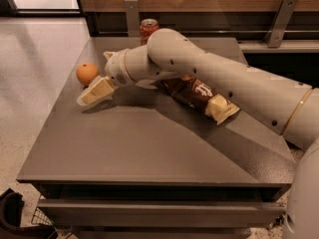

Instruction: Pick orange

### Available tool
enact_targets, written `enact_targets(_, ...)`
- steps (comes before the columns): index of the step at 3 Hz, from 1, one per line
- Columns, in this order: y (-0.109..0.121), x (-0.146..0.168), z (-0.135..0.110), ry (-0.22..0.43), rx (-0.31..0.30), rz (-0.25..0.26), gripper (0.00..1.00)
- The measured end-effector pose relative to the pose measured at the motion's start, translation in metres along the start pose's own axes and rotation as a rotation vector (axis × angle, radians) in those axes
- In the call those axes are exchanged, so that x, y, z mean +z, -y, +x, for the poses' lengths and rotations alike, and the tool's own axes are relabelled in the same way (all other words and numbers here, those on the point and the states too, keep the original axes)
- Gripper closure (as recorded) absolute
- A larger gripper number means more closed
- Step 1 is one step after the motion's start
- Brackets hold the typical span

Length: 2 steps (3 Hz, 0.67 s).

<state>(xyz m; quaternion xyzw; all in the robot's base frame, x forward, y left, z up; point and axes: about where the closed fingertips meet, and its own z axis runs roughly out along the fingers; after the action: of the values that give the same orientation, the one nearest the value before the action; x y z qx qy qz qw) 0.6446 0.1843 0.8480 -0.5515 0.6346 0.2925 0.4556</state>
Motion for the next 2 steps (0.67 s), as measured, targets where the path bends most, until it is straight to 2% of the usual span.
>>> enact_targets(1, 0.0011, 0.0120, -0.0017, 0.005, -0.002, -0.007, 0.17)
enact_targets(2, -0.0013, 0.0146, -0.0023, 0.006, -0.003, -0.012, 0.49)
